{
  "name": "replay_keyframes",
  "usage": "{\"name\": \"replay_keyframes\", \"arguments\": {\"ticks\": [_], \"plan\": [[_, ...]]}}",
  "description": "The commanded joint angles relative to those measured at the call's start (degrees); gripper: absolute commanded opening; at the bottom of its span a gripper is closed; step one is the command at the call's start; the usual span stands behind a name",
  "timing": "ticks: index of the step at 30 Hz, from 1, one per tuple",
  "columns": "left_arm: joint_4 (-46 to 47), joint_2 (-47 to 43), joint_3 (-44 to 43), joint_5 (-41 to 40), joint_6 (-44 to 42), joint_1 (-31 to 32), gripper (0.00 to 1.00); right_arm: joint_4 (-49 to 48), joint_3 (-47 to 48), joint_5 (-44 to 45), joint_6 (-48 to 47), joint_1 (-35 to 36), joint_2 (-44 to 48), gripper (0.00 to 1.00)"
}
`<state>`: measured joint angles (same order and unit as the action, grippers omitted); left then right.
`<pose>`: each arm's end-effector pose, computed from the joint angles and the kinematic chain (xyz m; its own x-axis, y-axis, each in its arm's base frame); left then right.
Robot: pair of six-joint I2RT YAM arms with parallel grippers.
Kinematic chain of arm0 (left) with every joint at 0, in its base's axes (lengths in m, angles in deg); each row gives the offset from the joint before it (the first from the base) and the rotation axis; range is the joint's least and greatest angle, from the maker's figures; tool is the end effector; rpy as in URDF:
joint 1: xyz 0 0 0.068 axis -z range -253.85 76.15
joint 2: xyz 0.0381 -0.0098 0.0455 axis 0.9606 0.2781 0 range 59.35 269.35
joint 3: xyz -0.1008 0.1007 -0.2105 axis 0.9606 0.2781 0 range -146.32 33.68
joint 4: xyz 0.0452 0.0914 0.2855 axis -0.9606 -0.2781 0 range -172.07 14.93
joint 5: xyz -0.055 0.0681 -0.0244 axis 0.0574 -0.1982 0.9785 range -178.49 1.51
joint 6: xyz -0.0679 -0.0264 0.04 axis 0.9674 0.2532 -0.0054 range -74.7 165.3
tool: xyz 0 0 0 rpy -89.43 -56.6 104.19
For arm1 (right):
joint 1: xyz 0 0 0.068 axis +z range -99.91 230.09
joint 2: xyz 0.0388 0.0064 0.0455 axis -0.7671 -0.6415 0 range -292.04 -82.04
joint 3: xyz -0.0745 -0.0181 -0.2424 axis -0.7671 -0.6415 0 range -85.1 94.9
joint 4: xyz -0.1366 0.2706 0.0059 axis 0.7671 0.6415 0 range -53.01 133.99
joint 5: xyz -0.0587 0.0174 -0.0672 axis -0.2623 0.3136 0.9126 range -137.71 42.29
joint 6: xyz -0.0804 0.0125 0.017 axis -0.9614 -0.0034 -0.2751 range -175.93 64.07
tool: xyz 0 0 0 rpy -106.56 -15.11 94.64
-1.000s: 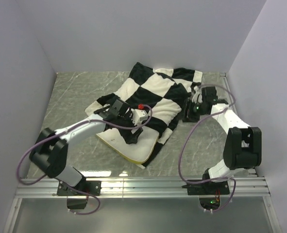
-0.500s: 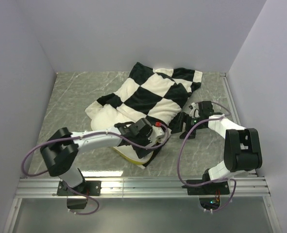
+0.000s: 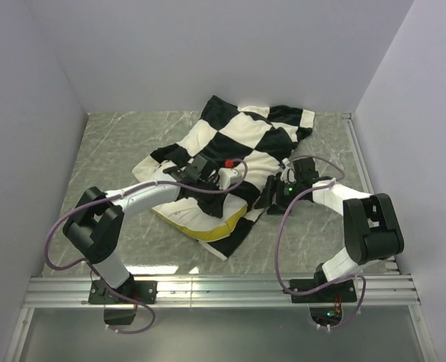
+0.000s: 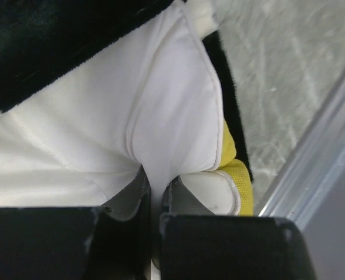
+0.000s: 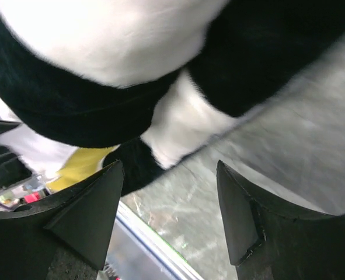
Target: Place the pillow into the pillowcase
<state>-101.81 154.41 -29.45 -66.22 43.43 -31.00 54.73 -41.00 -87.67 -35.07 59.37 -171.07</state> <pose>0.2687 -0.2868 0.1348 -0.6006 0.5985 -0.5301 0.7939 0.5251 -0.3066 0.3106 0.0980 0.0813 -0.9669 0.1187 -0.2259 -0.0752 0.7134 0.6967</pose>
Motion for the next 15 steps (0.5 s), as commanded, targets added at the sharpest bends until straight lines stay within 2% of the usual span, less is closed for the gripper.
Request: {"name": "replay_keyframes", "arguments": {"ticks": [1, 8, 12, 15], "plan": [[0.6, -2.8, -4.9, 10.0, -0.6, -2.2, 0.00, -8.1, -1.2, 1.4, 2.9, 3.4, -1.3, 0.72], [1.5, -2.3, -6.5, 16.2, 1.5, -5.9, 0.00, -11.9, -0.2, 2.6, 5.3, 7.3, -7.2, 0.68], [3.5, -2.6, -6.6, 19.7, 6.3, -9.0, 0.00, -11.2, 0.3, 2.3, 5.1, 7.5, -9.4, 0.66], [4.9, -2.7, -7.1, 22.5, 7.9, -10.7, 0.00, -10.9, -1.2, 2.3, 5.1, 7.4, -7.7, 0.70]]}}
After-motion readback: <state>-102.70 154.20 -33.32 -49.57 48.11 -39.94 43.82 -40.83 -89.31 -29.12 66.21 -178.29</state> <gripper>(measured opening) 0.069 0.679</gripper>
